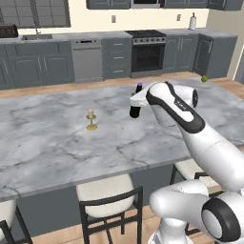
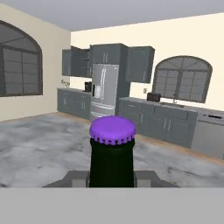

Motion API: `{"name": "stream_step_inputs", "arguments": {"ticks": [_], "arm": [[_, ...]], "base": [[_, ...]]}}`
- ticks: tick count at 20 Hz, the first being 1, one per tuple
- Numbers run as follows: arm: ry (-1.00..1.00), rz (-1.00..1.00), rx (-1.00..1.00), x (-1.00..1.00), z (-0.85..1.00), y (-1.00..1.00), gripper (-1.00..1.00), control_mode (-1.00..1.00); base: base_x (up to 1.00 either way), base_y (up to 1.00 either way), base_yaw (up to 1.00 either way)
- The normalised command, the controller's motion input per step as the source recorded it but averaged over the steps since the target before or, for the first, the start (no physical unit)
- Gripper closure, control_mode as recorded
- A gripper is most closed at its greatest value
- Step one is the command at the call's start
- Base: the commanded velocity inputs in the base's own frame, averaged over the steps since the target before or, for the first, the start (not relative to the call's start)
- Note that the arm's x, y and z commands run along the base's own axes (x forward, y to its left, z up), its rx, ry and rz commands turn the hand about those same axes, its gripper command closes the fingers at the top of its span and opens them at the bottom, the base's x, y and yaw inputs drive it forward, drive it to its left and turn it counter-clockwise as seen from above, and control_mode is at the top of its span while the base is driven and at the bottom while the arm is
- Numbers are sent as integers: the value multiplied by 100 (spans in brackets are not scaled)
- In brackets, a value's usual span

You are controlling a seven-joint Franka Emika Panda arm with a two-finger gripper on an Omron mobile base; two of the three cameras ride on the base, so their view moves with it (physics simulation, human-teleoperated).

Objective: Open the cabinet directly in front. Then move the beer and the mug to the dining counter with the candle on it.

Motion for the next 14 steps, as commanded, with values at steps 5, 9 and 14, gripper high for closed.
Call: {"name": "stream_step_inputs", "arguments": {"ticks": [5, 9, 14], "arm": [[0, 12, -14, 77, -73, 18, 100, -100], [0, 15, 0, 41, -72, -1, 100, -100], [0, 12, 0, 29, -58, 0, 100, -100]], "base": [[0, 0, 0], [0, 0, 0], [0, 0, 0]]}}
